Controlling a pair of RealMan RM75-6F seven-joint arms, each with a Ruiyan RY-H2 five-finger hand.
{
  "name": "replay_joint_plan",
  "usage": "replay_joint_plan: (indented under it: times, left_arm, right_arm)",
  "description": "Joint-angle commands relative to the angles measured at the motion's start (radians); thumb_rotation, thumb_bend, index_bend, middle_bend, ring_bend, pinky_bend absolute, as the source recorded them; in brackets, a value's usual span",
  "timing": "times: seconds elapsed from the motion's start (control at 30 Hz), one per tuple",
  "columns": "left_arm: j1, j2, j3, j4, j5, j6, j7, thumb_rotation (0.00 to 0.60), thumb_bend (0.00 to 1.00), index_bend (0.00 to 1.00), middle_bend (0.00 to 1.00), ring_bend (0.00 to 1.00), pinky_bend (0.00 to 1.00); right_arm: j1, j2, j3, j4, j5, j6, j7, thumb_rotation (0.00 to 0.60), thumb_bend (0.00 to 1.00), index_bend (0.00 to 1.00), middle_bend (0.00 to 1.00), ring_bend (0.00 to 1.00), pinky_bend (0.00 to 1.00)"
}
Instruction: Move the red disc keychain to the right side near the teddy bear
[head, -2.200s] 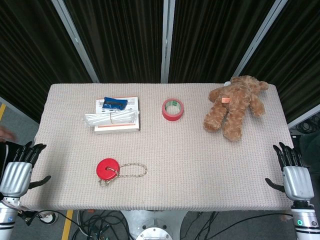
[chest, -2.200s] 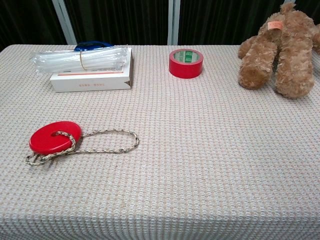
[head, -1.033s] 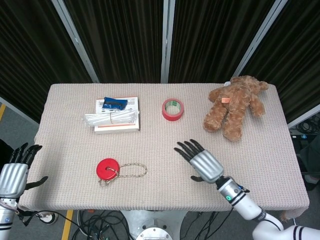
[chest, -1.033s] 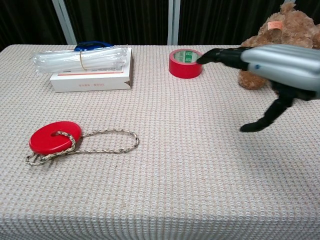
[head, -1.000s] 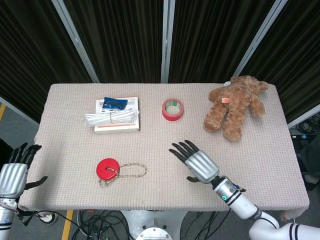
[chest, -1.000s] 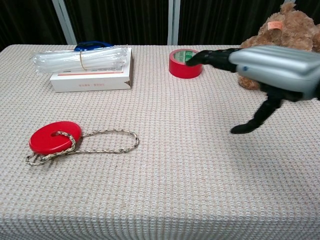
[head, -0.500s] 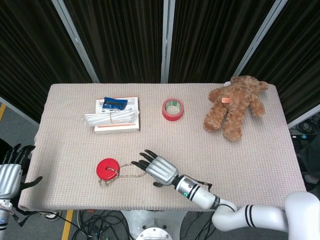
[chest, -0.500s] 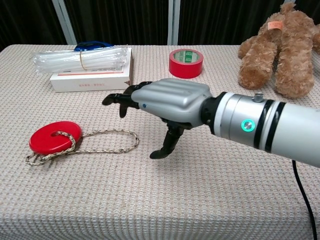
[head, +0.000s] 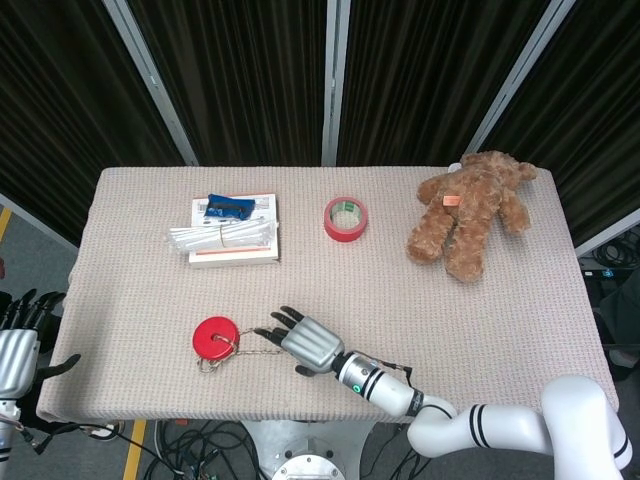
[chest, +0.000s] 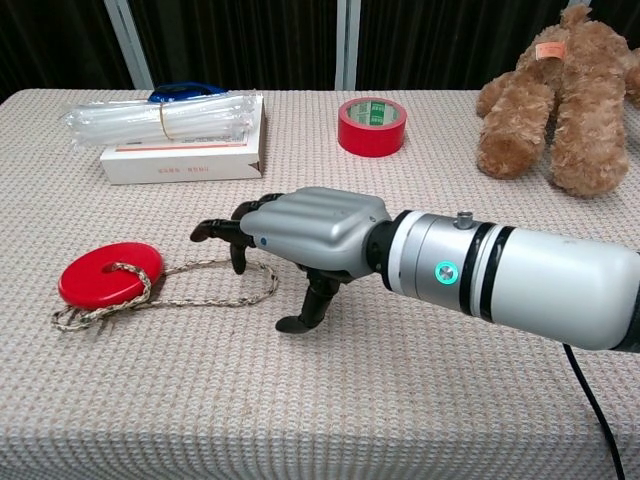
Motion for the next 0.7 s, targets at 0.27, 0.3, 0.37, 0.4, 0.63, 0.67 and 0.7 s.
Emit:
replay_joint_plan:
  times: [0.27, 0.3, 0.37, 0.4, 0.63, 0.67, 0.7]
  left_arm:
    - [0.002, -0.002, -0.002, 0.005, 0.002, 0.004, -0.005, 0.600, 0.02, 0.15, 0.14, 0.02, 0.12]
    - [0.002, -0.002, -0.002, 0.006, 0.002, 0.004, -0.005, 0.600, 0.02, 0.15, 0.14, 0.02, 0.12]
    - [0.003, -0.002, -0.001, 0.006, 0.001, 0.002, -0.004, 0.600, 0.02, 0.15, 0.14, 0.02, 0.12]
    - [0.003, -0.002, -0.002, 0.007, 0.001, 0.002, -0.004, 0.600, 0.02, 0.15, 0.14, 0.02, 0.12]
    - [0.003, -0.004, -0.002, 0.010, 0.000, 0.000, -0.007, 0.600, 0.02, 0.15, 0.14, 0.02, 0.12]
    - [0.004, -0.004, -0.001, 0.010, 0.000, 0.000, -0.008, 0.600, 0.02, 0.15, 0.14, 0.02, 0.12]
    - [0.004, -0.005, -0.001, 0.011, 0.001, -0.001, -0.011, 0.600, 0.02, 0.15, 0.14, 0.02, 0.12]
  right_arm:
    - [0.019, -0.006, -0.018, 0.012, 0.027, 0.008, -0.002, 0.600, 0.22, 0.00, 0.35, 0.00, 0.00]
    - [0.020, -0.007, -0.019, 0.013, 0.030, 0.009, -0.003, 0.600, 0.22, 0.00, 0.36, 0.00, 0.00]
    - [0.023, -0.008, -0.022, 0.014, 0.034, 0.011, -0.004, 0.600, 0.23, 0.00, 0.37, 0.00, 0.00]
    - [0.025, -0.009, -0.023, 0.015, 0.036, 0.012, -0.004, 0.600, 0.23, 0.00, 0.37, 0.00, 0.00]
    - [0.035, -0.008, -0.030, 0.017, 0.070, -0.001, 0.009, 0.600, 0.24, 0.00, 0.46, 0.03, 0.00]
    - [0.039, -0.006, -0.030, 0.017, 0.076, -0.007, 0.013, 0.600, 0.24, 0.00, 0.47, 0.04, 0.00]
    - [0.041, -0.006, -0.030, 0.018, 0.077, -0.009, 0.016, 0.600, 0.24, 0.00, 0.49, 0.04, 0.00]
